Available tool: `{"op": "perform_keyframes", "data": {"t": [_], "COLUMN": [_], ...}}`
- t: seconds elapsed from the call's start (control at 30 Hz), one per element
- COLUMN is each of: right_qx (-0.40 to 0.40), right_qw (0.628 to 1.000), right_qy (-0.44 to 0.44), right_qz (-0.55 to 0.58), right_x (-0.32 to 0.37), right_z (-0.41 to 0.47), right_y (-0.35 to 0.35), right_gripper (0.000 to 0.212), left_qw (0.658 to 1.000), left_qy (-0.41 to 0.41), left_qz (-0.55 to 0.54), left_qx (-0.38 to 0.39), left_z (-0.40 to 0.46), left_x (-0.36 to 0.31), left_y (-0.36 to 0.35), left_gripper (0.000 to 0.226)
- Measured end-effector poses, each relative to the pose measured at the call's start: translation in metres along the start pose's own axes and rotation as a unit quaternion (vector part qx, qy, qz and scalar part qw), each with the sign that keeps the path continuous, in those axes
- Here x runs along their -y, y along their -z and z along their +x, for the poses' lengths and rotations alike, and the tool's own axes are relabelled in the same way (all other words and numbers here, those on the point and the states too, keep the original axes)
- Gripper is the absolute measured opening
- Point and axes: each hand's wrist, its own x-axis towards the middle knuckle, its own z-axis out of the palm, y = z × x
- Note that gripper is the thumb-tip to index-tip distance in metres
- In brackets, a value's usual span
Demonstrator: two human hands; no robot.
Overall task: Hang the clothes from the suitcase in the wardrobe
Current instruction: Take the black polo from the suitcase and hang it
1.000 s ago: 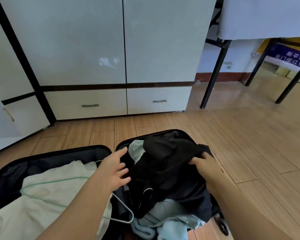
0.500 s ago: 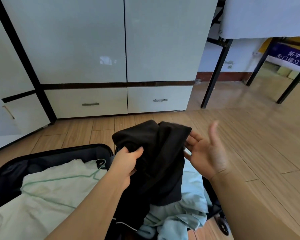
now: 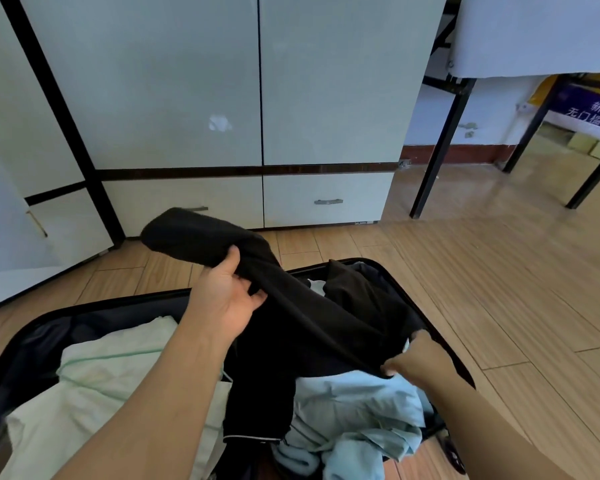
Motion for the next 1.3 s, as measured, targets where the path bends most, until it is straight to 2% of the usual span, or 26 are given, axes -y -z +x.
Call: {"op": "perform_keyframes", "data": {"t": [0.03,0.07,0.1,0.17,0.2,0.23,0.3,0.33,0.4,0.43,0.5,0.6,0.67,0.77,0.83,0.87,0.9,0.93,0.97,1.03,1.07,1.1,1.13,1.2,1.23,1.3], "right_qx": [-0.018,-0.021,0.014,0.146,0.161,0.134,0.098,0.115,0.174,0.19,0.199,0.182,0.183,0.194,0.171,0.158,0.145,0.126,0.106,0.075,0.068,0.068,0.064,0.05,0.043,0.02], "right_qw": [0.999,0.99,0.97,0.916,0.9,0.893,0.865,0.837,0.773,0.755,0.735,0.724,0.716,0.692,0.667,0.649,0.627,0.605,0.583,0.541,0.524,0.515,0.519,0.556,0.587,0.658], "right_qy": [0.043,0.132,0.219,0.309,0.334,0.347,0.305,0.249,0.154,0.131,0.106,0.099,0.123,0.16,0.189,0.207,0.226,0.247,0.266,0.281,0.276,0.264,0.247,0.212,0.195,0.151], "right_qz": [0.014,0.042,0.108,0.21,0.23,0.253,0.387,0.474,0.59,0.614,0.64,0.658,0.662,0.677,0.7,0.715,0.731,0.746,0.76,0.789,0.803,0.812,0.816,0.802,0.785,0.737], "right_x": [0.005,0.012,0.022,0.053,0.065,0.072,0.08,0.08,0.068,0.061,0.049,0.045,0.05,0.056,0.058,0.057,0.055,0.052,0.048,0.04,0.035,0.031,0.027,0.021,0.021,0.022], "right_z": [-0.004,-0.004,-0.007,-0.031,-0.04,-0.042,-0.046,-0.045,-0.04,-0.037,-0.035,-0.037,-0.045,-0.052,-0.056,-0.056,-0.056,-0.054,-0.052,-0.046,-0.043,-0.04,-0.038,-0.035,-0.034,-0.028], "right_y": [0.0,0.004,0.011,0.019,0.021,0.02,0.026,0.03,0.041,0.047,0.056,0.066,0.073,0.083,0.096,0.104,0.111,0.117,0.123,0.131,0.133,0.133,0.132,0.129,0.127,0.121], "right_gripper": [0.093,0.103,0.098,0.08,0.073,0.061,0.026,0.018,0.029,0.035,0.044,0.05,0.051,0.053,0.053,0.054,0.055,0.055,0.053,0.048,0.047,0.046,0.047,0.054,0.057,0.045], "left_qw": [0.999,0.997,0.991,0.961,0.94,0.918,0.896,0.904,0.926,0.919,0.873,0.814,0.752,0.596,0.538,0.531,0.549,0.591,0.66,0.819,0.881,0.915,0.935,0.959,0.965,0.964], "left_qy": [0.012,0.021,0.029,0.044,0.054,0.06,0.045,0.036,0.009,-0.017,-0.029,0.049,0.047,-0.027,-0.012,0.003,0.004,-0.011,-0.023,-0.021,-0.018,-0.014,-0.02,-0.044,-0.056,-0.078], "left_qz": [0.021,0.058,0.11,0.224,0.271,0.312,0.355,0.345,0.322,0.359,0.472,0.559,0.64,0.802,0.841,0.844,0.832,0.804,0.749,0.573,0.473,0.404,0.353,0.27,0.239,0.229], "left_qx": [0.024,0.045,0.075,0.156,0.2,0.236,0.263,0.249,0.196,0.162,0.119,0.15,0.152,0.03,-0.05,-0.073,-0.08,-0.068,-0.049,-0.017,-0.011,0.003,0.026,0.074,0.09,0.106], "left_z": [-0.007,-0.015,-0.024,-0.04,-0.047,-0.052,-0.056,-0.053,-0.043,-0.039,-0.029,-0.024,-0.022,-0.017,-0.014,-0.013,-0.01,-0.007,-0.005,-0.01,-0.011,-0.014,-0.017,-0.024,-0.027,-0.031], "left_x": [0.003,0.007,0.011,0.021,0.024,0.026,0.02,0.015,0.005,0.002,0.004,0.02,0.035,0.053,0.057,0.058,0.059,0.058,0.056,0.047,0.04,0.031,0.023,0.009,0.002,-0.009], "left_y": [-0.004,-0.01,-0.018,-0.034,-0.042,-0.049,-0.053,-0.052,-0.04,-0.032,-0.01,0.014,0.016,0.015,0.018,0.021,0.028,0.033,0.035,0.024,0.013,0.0,-0.013,-0.035,-0.044,-0.054], "left_gripper": [0.037,0.033,0.031,0.041,0.047,0.045,0.033,0.03,0.029,0.031,0.051,0.098,0.114,0.12,0.116,0.104,0.08,0.047,0.017,0.027,0.024,0.019,0.015,0.013,0.013,0.015]}}
